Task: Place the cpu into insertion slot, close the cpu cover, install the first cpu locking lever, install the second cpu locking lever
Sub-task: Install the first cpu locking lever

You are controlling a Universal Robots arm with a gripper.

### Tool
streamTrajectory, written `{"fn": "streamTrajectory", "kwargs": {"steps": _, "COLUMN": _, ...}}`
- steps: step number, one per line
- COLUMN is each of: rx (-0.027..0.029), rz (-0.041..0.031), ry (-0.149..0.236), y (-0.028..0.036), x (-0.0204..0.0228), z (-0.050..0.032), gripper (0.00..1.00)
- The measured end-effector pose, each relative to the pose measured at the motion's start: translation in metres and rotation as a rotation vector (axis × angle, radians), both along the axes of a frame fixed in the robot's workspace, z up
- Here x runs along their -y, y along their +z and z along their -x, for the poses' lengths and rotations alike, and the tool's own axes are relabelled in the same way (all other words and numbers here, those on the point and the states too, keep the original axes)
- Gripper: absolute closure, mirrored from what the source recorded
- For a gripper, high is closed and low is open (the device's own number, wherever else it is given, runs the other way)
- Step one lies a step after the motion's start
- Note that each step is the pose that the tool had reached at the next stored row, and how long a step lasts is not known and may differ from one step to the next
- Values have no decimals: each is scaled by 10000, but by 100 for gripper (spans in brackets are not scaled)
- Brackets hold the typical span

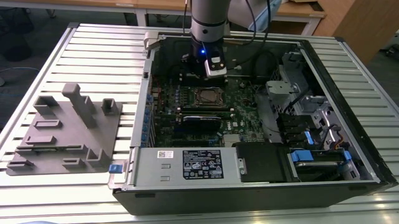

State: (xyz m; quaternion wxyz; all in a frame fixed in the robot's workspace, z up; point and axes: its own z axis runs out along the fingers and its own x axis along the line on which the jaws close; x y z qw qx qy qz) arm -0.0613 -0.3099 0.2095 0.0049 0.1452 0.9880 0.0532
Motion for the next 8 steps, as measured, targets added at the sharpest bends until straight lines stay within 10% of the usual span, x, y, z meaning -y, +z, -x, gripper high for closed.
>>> {"fn": "streamTrajectory", "kwargs": {"steps": 8, "rx": -449, "rz": 0, "ry": -1, "y": -2, "x": 0, "z": 0, "gripper": 89}}
